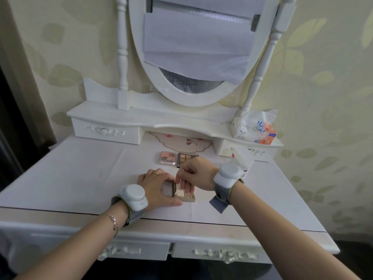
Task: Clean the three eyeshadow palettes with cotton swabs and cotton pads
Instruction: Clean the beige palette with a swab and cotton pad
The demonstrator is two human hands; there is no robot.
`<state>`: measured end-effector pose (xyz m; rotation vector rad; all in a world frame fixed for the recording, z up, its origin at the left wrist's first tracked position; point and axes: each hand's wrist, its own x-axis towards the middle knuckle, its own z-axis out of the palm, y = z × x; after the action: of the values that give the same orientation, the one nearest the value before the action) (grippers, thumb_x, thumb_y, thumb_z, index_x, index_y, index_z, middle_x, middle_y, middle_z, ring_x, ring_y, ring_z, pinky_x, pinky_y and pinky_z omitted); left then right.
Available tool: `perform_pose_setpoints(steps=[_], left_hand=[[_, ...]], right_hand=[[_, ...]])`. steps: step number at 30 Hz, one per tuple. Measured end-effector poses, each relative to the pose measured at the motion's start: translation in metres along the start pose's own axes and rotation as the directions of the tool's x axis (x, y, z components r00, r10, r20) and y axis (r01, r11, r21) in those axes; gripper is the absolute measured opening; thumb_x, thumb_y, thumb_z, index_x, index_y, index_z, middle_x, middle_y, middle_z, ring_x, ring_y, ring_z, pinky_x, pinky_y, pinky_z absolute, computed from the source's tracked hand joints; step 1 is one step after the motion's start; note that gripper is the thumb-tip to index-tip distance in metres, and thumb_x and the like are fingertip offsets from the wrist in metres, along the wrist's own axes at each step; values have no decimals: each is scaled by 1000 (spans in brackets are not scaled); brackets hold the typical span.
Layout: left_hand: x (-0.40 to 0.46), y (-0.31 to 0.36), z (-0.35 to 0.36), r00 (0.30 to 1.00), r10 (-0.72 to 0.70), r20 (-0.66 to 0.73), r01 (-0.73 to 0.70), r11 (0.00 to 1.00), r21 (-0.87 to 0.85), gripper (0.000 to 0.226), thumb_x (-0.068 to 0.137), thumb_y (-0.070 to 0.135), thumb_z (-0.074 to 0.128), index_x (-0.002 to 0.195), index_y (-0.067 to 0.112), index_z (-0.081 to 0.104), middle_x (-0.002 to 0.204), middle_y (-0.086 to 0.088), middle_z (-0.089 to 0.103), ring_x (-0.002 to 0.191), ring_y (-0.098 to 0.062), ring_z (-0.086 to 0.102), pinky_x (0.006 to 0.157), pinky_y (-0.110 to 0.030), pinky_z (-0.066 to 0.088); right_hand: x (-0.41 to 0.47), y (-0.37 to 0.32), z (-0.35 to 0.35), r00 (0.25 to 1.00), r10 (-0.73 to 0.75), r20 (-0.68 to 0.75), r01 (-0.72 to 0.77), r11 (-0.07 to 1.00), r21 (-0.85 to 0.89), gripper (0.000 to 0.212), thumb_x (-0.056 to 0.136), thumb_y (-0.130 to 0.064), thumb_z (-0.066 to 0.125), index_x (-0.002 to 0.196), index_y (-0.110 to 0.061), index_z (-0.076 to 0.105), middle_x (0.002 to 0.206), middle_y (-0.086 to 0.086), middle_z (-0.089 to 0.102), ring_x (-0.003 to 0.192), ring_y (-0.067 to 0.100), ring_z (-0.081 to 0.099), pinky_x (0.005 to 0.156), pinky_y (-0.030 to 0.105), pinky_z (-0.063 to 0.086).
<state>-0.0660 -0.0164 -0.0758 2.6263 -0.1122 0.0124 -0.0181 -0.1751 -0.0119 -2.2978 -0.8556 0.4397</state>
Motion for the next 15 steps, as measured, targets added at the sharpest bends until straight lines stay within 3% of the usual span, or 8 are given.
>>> perform_pose_setpoints(steps=[4, 9, 13, 15], left_hand=[[1, -2, 1, 1000, 10, -4, -10, 999, -47, 81, 35, 81, 43, 109, 48, 48, 111, 20, 43, 117, -7, 33, 90, -23, 19], [3, -6, -2, 1000, 12, 21, -9, 991, -132, 80, 34, 79, 49, 108, 50, 48, 112, 20, 46, 116, -7, 35, 93, -25, 21], [3, -6, -3, 1000, 17, 3, -16, 990, -140, 84, 34, 77, 48, 112, 46, 53, 117, 15, 50, 116, -10, 36, 100, -27, 25], [3, -6, -3, 1000, 25, 12, -23, 989, -147, 79, 35, 77, 49, 108, 49, 51, 117, 14, 50, 116, -10, 36, 101, -28, 26]], right_hand=[[-9, 8, -11, 997, 39, -74, -14, 951, 310, 27, 94, -1, 46, 73, -6, 62, 63, 8, 62, 49, 14, 59, 51, 21, 50], [-26, 40, -2, 935, 204, -291, 72, 693, 717, 25, 96, 0, 44, 80, 1, 63, 65, 11, 64, 52, 12, 63, 54, 19, 54], [-42, 68, 17, 923, 278, -265, 105, 482, 870, 18, 92, 7, 46, 86, 4, 62, 66, 10, 70, 62, 14, 69, 62, 18, 56], [-45, 74, 19, 912, 302, -277, 129, 429, 894, 17, 90, 9, 47, 86, 5, 63, 66, 11, 70, 63, 15, 69, 62, 18, 56]])
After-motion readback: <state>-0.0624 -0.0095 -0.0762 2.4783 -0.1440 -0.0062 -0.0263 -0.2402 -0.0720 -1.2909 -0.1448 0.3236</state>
